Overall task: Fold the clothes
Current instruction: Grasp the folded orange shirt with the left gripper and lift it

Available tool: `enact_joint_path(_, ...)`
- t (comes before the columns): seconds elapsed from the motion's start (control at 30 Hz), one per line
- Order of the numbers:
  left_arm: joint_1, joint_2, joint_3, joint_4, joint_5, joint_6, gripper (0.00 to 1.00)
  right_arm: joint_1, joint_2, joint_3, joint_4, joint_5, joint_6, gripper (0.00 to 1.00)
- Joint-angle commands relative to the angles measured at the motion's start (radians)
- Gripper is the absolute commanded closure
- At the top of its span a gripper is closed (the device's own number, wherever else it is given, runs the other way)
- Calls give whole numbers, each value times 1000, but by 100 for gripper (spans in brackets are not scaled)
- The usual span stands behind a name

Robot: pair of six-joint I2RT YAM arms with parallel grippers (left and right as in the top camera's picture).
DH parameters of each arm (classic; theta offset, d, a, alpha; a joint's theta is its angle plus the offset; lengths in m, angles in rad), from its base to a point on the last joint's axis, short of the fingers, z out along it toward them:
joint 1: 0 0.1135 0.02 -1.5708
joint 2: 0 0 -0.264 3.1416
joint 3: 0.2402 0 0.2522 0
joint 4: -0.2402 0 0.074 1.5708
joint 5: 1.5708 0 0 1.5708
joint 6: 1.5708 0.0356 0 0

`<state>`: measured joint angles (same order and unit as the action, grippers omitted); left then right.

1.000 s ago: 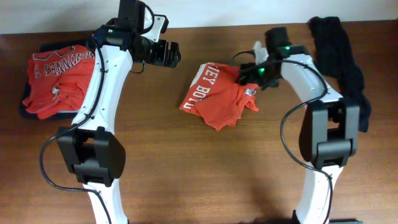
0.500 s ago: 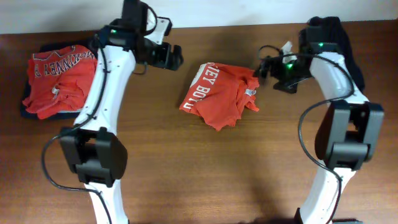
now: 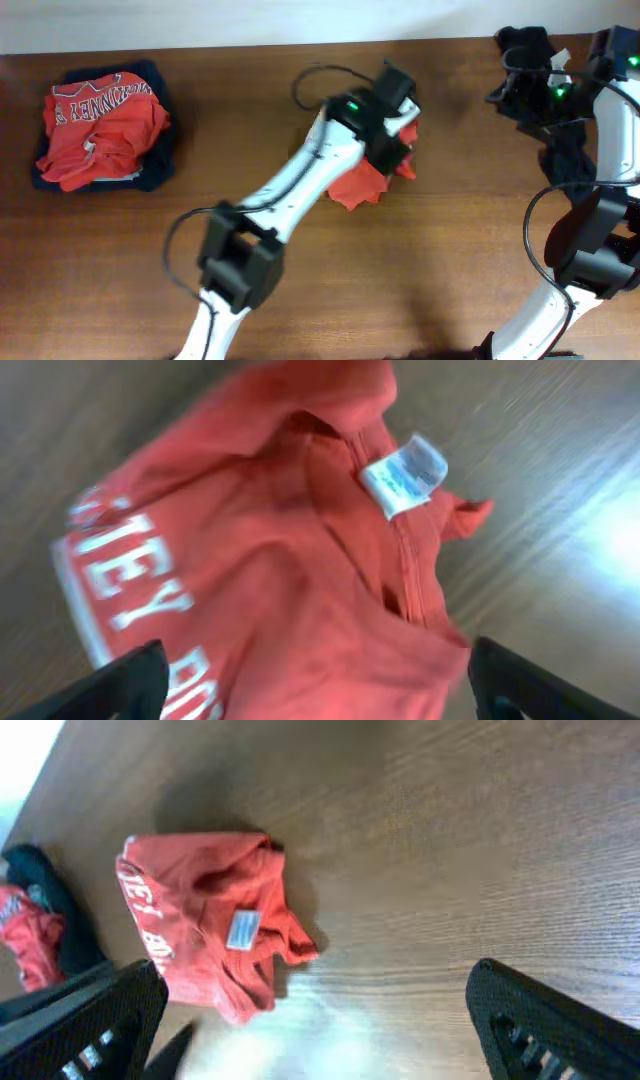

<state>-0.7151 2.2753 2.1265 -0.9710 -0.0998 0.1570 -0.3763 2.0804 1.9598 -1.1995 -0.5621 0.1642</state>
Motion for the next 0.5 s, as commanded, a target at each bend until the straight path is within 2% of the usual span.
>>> enact_joint_path(0.0, -45, 93, 5, 23, -167, 13, 5, 2, -12, 8, -16, -2, -56, 1)
enact_joint_path(0.13, -73, 142, 5, 54, -213, -36, 5, 2, -12, 9, -24, -2, -56, 2)
enact_joint_path(0.47, -89, 193, 5, 140, -216, -175, 9, 2, -12, 9, -24, -2, -64, 2)
